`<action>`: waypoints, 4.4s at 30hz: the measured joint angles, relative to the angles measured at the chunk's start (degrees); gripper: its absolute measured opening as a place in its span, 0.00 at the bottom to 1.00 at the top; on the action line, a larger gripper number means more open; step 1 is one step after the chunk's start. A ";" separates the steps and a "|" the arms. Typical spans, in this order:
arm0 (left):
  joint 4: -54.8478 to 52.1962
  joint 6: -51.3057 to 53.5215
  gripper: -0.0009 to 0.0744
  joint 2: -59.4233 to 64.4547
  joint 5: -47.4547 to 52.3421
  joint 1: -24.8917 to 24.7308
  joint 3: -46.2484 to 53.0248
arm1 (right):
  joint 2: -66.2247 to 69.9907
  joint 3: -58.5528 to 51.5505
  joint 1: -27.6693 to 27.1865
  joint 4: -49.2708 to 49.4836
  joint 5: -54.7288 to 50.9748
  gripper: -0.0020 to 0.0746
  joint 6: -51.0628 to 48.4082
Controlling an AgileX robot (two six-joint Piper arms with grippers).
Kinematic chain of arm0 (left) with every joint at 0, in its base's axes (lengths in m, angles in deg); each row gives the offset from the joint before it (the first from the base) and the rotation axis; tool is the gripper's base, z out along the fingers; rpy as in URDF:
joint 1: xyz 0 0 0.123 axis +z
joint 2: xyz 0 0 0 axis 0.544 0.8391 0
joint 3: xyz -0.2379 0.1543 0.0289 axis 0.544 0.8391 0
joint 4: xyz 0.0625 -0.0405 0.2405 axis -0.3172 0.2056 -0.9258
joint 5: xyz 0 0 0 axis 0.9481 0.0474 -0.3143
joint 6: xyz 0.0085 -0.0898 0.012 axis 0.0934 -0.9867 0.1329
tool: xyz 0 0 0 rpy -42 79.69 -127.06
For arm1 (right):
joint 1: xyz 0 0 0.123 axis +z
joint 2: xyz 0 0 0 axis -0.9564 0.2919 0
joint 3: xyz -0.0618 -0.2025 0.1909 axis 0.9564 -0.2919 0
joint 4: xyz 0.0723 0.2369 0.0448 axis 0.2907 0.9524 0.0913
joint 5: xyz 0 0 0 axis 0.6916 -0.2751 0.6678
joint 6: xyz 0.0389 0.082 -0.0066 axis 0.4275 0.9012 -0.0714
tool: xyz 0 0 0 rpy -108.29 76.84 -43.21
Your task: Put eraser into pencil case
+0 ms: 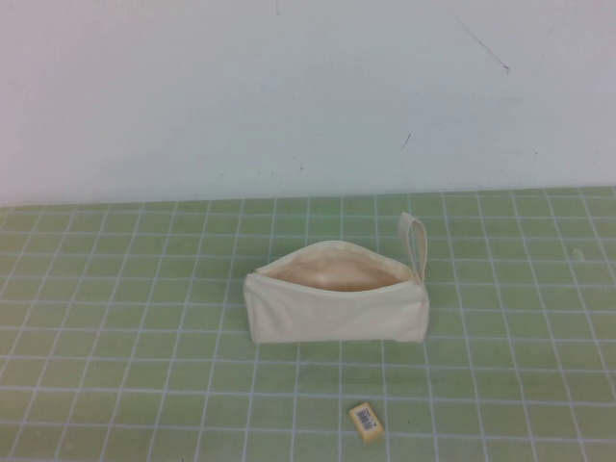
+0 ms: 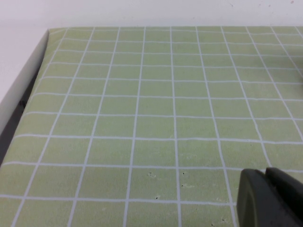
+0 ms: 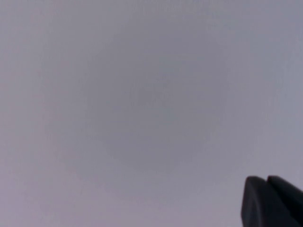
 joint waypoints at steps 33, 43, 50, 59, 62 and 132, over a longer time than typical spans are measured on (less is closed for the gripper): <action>0.00 0.25 0.01 0.00 0.00 0.00 0.00 | 70.76 55.23 8.71 29.65 -83.73 0.03 -38.91; 0.00 0.25 0.01 0.00 0.00 0.00 0.00 | 88.09 56.63 34.56 27.23 -72.11 0.03 -31.41; 0.00 0.15 0.01 0.00 0.00 0.00 0.00 | 99.02 64.35 45.15 13.79 -72.80 0.03 -18.86; 0.00 0.03 0.01 0.00 0.00 0.00 0.00 | 109.01 73.57 46.69 10.69 -78.31 0.31 -15.06; 0.00 0.03 0.01 0.00 0.00 0.00 0.00 | 111.29 75.07 46.69 11.51 -78.46 0.43 -15.03; 0.00 0.05 0.01 0.00 0.00 0.00 0.00 | 114.54 108.54 43.40 -5.85 -96.32 0.44 -1.69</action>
